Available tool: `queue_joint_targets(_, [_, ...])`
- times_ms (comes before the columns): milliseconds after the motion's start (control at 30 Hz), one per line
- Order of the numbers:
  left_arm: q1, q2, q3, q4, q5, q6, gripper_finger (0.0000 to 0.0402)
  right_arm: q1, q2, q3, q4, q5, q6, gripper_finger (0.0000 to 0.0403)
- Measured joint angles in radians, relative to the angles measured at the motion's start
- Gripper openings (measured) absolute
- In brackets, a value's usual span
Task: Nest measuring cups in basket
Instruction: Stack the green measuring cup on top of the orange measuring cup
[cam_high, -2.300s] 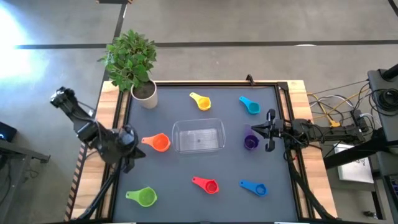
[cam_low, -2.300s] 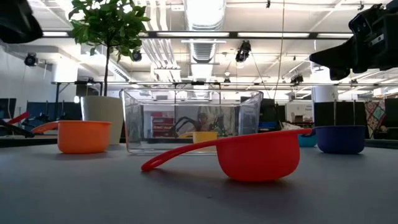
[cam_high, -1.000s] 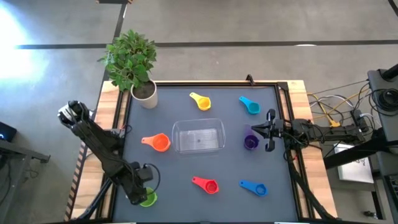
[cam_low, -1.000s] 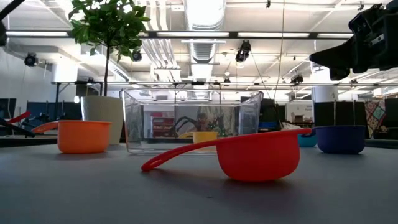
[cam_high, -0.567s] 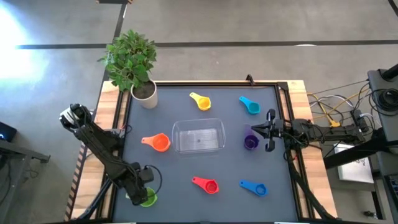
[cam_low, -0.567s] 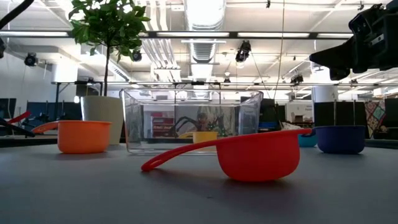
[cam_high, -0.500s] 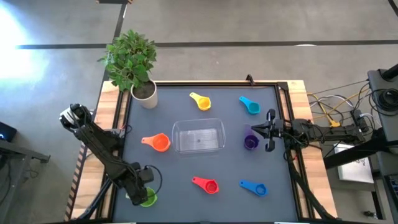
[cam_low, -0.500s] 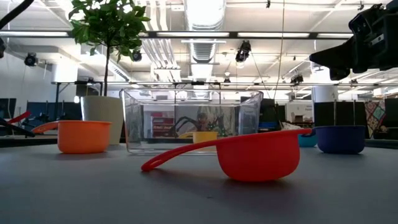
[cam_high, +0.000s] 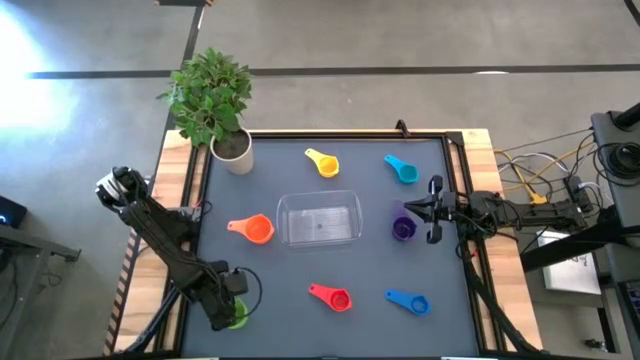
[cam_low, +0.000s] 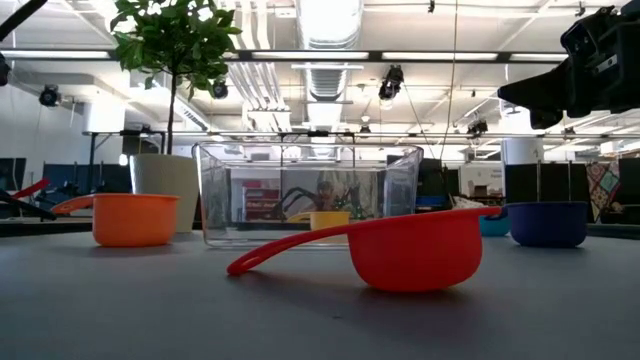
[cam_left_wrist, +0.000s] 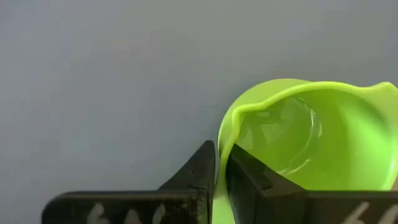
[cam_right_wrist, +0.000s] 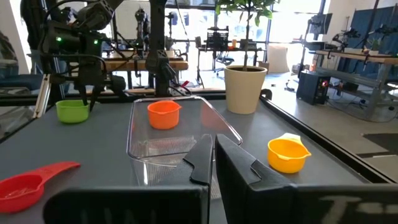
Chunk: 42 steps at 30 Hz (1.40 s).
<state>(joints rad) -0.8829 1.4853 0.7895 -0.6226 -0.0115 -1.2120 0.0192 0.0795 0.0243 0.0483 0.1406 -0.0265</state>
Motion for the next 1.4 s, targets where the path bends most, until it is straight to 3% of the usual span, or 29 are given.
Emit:
queue_joint_targets(400, [0.001,-0.107,-0.001,-0.059,-0.03,0.003,0.0002,0.0,0.0,0.0,0.0,0.0,0.0,0.0009])
queue_joint_targets(833, [0.06,-0.456,-0.001,-0.225,-0.349,0.167,0.0001,0.0,0.0,0.0,0.0,0.0,0.0,0.0009])
queue_joint_targets(1000, [0.156,-0.563,-0.001,-0.372,-0.366,0.245,0.0,0.0,0.0,0.0,0.0,0.0,0.0,0.0009])
queue_joint_targets(1167, [0.29,-0.64,-0.001,-0.426,-0.363,0.426,0.0,0.0,0.0,0.0,0.0,0.0,0.0,0.0009])
queue_joint_targets(1400, [0.557,-0.675,-0.001,-0.426,-0.248,0.715,0.0,0.0,0.0,0.0,0.0,0.0,0.0,0.0009])
